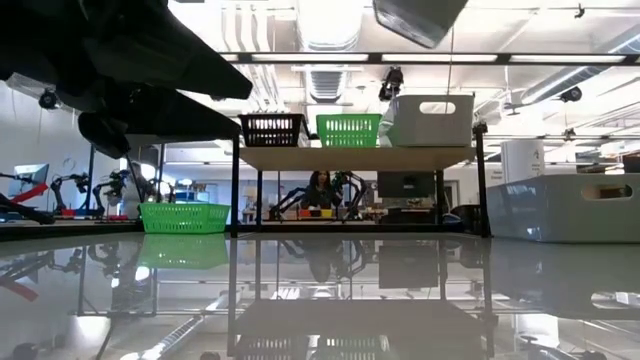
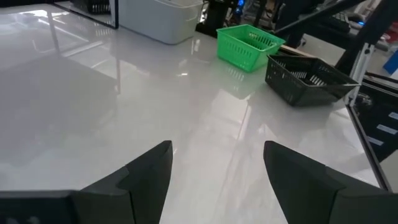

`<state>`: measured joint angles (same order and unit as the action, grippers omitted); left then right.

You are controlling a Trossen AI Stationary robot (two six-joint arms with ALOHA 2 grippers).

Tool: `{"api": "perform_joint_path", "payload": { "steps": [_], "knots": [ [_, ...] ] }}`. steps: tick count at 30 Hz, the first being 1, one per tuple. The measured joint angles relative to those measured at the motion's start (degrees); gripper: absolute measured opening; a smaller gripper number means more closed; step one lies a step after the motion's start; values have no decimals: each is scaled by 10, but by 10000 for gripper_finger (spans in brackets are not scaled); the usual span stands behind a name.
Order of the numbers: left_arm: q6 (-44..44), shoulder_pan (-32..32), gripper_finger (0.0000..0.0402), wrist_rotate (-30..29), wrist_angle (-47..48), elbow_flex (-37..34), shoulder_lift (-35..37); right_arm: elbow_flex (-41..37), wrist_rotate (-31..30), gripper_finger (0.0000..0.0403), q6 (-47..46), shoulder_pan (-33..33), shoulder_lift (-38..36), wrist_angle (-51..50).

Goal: Stack baskets on shelf by color
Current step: Stack the left white bin on top of the white bin on the shelf

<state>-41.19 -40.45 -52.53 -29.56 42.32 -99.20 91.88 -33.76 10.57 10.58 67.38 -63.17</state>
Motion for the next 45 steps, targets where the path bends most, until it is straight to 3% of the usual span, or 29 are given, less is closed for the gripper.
{"api": "perform_joint_path", "payload": {
  "steps": [4, 6, 15, 25, 45],
  "knots": [
    [0, 7, 238, 0, 0, 2, 0, 0, 144, 9, 85, -124, -3, -12],
    [0, 11, 238, 0, 0, 2, 0, 0, 187, 9, 117, -173, 6, -30],
    [-1, 13, 238, 0, 0, 2, 0, -1, 213, 8, 189, -267, 34, -88],
    [-2, 13, 238, 2, 0, 2, 0, 0, 246, 8, 201, -283, 51, -113],
    [-1, 13, 238, 3, 0, 2, 0, 0, 232, 8, 221, -295, 47, -76]
  ]
}}
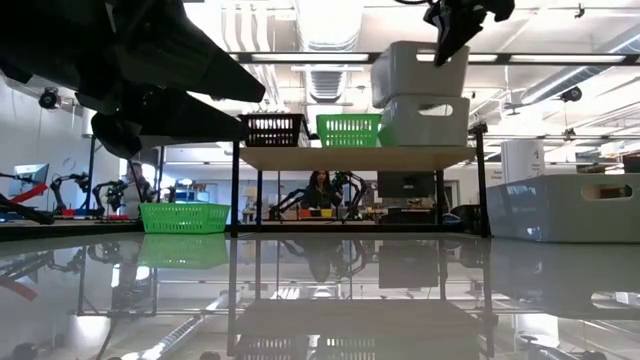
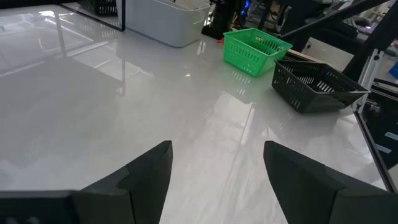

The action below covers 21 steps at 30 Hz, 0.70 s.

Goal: Stack baskets on shelf by color
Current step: Stack the left white bin on top of the white bin on the shelf

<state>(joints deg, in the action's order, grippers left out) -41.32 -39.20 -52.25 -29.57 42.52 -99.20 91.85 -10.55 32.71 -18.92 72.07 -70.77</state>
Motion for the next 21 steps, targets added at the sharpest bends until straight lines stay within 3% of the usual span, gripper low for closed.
{"api": "perform_joint_path", "payload": {
  "steps": [11, 21],
  "knots": [
    [0, 0, 238, 0, 0, 0, 0, 0, -13, 8, 11, -43, 22, 14],
    [0, 0, 238, 3, 0, 0, 0, 0, 36, 8, 13, -45, 42, -19]
  ]
}}
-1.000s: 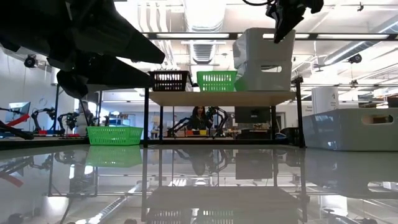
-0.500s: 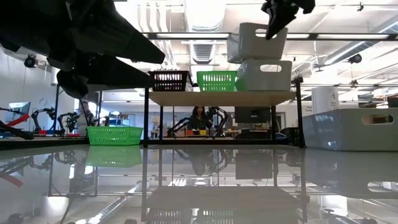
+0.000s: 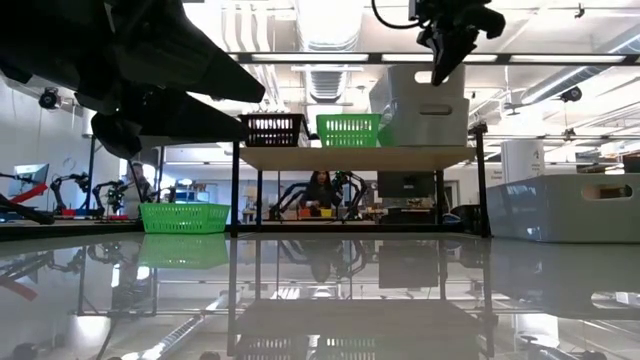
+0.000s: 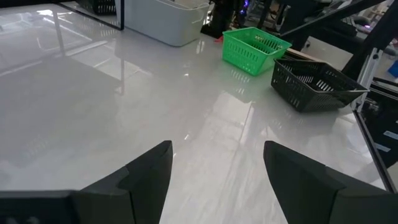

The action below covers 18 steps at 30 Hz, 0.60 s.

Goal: Stack baskets on shelf by color
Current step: Stack the left white bin on top of the white bin on the shelf

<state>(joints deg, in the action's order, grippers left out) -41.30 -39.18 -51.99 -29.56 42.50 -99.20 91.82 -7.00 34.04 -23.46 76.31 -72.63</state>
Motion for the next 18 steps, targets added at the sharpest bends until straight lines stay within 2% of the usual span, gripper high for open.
{"api": "perform_joint_path", "payload": {
  "steps": [11, 18],
  "knots": [
    [0, 0, 238, 0, 0, 0, 0, 1, 0, 11, -25, 0, -1, -2],
    [0, 0, 238, 1, 0, 0, 0, 1, -1, 63, -33, 0, -1, 1]
  ]
}}
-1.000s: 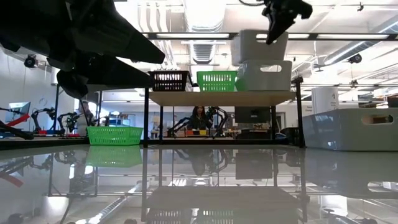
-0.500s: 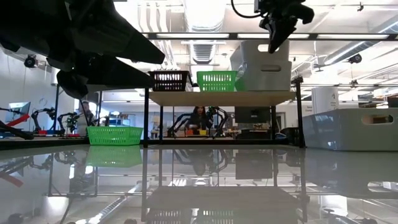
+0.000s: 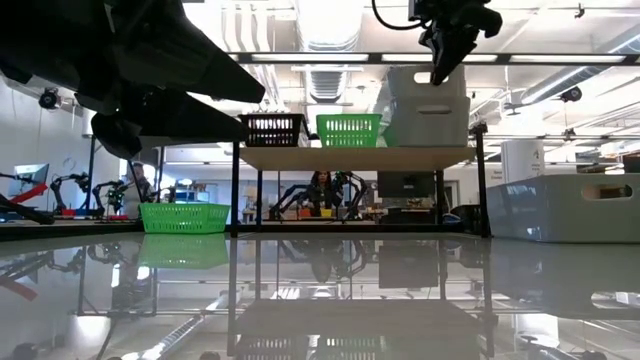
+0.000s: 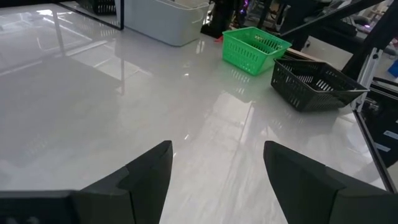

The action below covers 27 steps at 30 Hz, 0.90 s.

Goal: Stack baskets on shelf by color
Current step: Stack the left white bin on top of the white bin on the shelf, then stack the right green bin on top of the green bin on the shelf

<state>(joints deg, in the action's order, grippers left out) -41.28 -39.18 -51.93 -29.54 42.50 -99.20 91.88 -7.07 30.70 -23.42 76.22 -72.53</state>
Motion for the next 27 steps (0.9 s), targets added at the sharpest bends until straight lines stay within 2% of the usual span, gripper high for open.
{"api": "perform_joint_path", "payload": {
  "steps": [5, 10, 13, 18, 22, 27],
  "knots": [
    [0, 0, 238, 3, 0, 0, 0, 0, 0, 106, -10, 0, -10, 0],
    [0, 0, 238, 3, 0, 0, 0, 0, 10, 128, -51, 0, -29, 0],
    [0, 0, 238, 3, 0, 0, 0, 0, 50, 126, -78, 0, -43, -1],
    [0, 0, 238, 3, 0, 0, 0, -13, 166, 101, -168, 15, -70, 10],
    [0, 0, 238, 3, 0, 0, 0, -75, 162, 74, -232, 91, -100, 40],
    [0, 0, 238, 3, 0, 0, 0, -189, 60, 44, -339, 244, -144, 92]
  ]
}}
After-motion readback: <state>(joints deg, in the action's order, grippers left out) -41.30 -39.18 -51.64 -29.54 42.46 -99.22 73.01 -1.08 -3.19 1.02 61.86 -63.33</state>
